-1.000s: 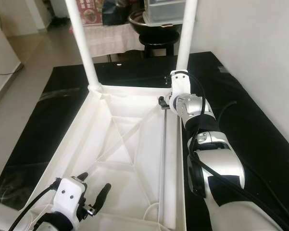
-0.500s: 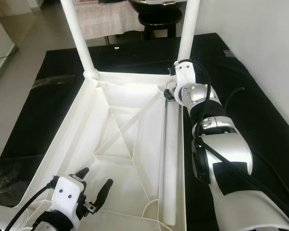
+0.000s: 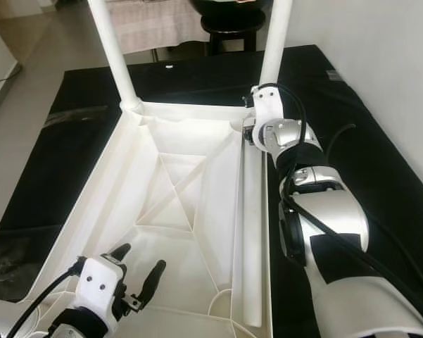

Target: Building children table

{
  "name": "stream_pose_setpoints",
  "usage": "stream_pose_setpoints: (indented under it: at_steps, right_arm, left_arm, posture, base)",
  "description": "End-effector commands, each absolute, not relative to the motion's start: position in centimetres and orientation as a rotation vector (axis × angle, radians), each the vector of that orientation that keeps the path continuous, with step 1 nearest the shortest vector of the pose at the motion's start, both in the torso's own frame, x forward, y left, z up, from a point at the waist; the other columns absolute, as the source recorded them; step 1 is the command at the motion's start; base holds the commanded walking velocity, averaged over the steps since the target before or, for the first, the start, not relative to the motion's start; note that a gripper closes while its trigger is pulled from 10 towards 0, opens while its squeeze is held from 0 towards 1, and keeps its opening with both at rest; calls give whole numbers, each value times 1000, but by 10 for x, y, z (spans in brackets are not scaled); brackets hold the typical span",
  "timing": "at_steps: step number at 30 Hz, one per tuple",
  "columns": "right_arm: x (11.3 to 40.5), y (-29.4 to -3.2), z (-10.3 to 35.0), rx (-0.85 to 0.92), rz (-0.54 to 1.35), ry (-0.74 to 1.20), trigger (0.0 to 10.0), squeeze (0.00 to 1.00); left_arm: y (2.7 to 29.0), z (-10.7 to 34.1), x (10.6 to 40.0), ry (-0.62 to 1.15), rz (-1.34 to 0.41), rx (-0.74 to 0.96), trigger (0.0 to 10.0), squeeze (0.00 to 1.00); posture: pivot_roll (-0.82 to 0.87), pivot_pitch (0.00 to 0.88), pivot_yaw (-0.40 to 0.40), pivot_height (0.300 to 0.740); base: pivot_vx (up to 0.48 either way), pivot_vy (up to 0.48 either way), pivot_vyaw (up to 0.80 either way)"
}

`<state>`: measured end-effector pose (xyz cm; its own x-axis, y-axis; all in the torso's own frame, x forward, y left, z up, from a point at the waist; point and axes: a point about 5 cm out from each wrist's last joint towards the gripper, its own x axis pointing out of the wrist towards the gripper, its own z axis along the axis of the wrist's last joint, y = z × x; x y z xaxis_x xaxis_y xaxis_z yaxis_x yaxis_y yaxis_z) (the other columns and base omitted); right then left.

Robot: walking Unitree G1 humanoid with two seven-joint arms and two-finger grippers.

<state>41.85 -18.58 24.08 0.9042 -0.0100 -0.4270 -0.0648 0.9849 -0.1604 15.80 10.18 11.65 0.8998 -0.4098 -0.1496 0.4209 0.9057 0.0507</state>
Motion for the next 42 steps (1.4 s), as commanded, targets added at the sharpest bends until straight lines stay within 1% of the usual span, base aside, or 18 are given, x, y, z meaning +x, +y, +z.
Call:
stream_pose_setpoints:
  at_steps: [1, 4, 5, 6, 7, 11, 12, 14, 15, 16, 22, 23, 24, 25, 27, 32, 38, 42]
  right_arm:
    - [413, -184, 216, -164, 36, 543, 0, 0]
    - [413, -182, 212, -168, 48, 558, 0, 0]
    - [412, -181, 210, -171, 47, 568, 8235, 0]
    - [412, -181, 210, -171, 47, 568, 8235, 0]
    - [412, -182, 209, -174, 46, 580, 10000, 0]
    - [410, -184, 206, -253, 66, 599, 10000, 0]
    - [410, -186, 206, -304, 84, 606, 10000, 616]
    - [410, -187, 206, -311, 89, 613, 10000, 616]
    - [409, -187, 206, -313, 94, 621, 10000, 933]
    - [409, -188, 206, -311, 101, 630, 10000, 1000]
    - [407, -189, 203, -299, 112, 658, 10000, 1000]
    - [407, -188, 203, -269, 111, 658, 10000, 847]
    - [407, -187, 202, -248, 112, 658, 10000, 847]
    - [408, -184, 203, -198, 114, 640, 10000, 0]
    - [410, -178, 205, -140, 128, 604, 10000, 0]
    - [416, -167, 218, -80, 118, 504, 10000, 0]
    - [419, -158, 228, -70, 129, 460, 10000, 0]
    - [420, -152, 229, -97, 133, 461, 10000, 0]
  left_arm:
    - [102, 113, 155, 164, -426, 82, 10000, 0]
    - [102, 114, 155, 162, -424, 80, 10000, 0]
    - [102, 114, 155, 162, -423, 78, 10000, 0]
    - [102, 114, 155, 162, -423, 78, 10000, 0]
    - [102, 114, 156, 161, -421, 77, 10000, 0]
    - [102, 114, 156, 160, -418, 75, 10000, 0]
    - [102, 114, 156, 160, -417, 74, 10000, 0]
    - [102, 113, 157, 160, -417, 74, 10000, 0]
    - [102, 113, 157, 160, -417, 73, 10000, 0]
    - [102, 113, 157, 160, -417, 73, 10000, 0]
    - [102, 113, 158, 160, -419, 71, 10000, 0]
    - [102, 113, 158, 159, -419, 70, 10000, 0]
    - [102, 113, 158, 158, -418, 69, 10000, 0]
    - [102, 113, 159, 157, -419, 69, 10000, 0]
    - [101, 113, 159, 156, -418, 69, 10000, 0]
    - [101, 113, 159, 154, -414, 69, 10000, 0]
    - [101, 114, 158, 153, -410, 68, 10000, 0]
    - [101, 114, 158, 153, -410, 67, 10000, 0]
  posture:
    - [-21, 227, 19, 740]
    - [-22, 229, 17, 740]
    - [-22, 232, 15, 740]
    - [-22, 232, 15, 740]
    - [-22, 234, 13, 740]
    - [-24, 234, 12, 740]
    - [-31, 235, 10, 740]
    - [-31, 235, 10, 740]
    - [-31, 235, 10, 740]
    - [-31, 235, 10, 740]
    - [-44, 235, 7, 740]
    - [-45, 236, 7, 740]
    - [-45, 236, 7, 740]
    - [-42, 236, 6, 740]
    - [-40, 237, 5, 740]
    - [-33, 239, 4, 740]
    - [-28, 243, 3, 740]
    - [-28, 249, 1, 740]
  base:
    - [0, 0, 0]
    - [0, 0, 0]
    - [0, 0, 0]
    - [0, 0, 0]
    - [0, 0, 0]
    - [0, 0, 0]
    - [0, 0, 0]
    - [0, 0, 0]
    - [0, 0, 0]
    - [0, 0, 0]
    - [0, 0, 0]
    - [0, 0, 0]
    - [0, 0, 0]
    - [0, 0, 0]
    - [0, 0, 0]
    - [0, 0, 0]
    - [0, 0, 0]
    - [0, 0, 0]
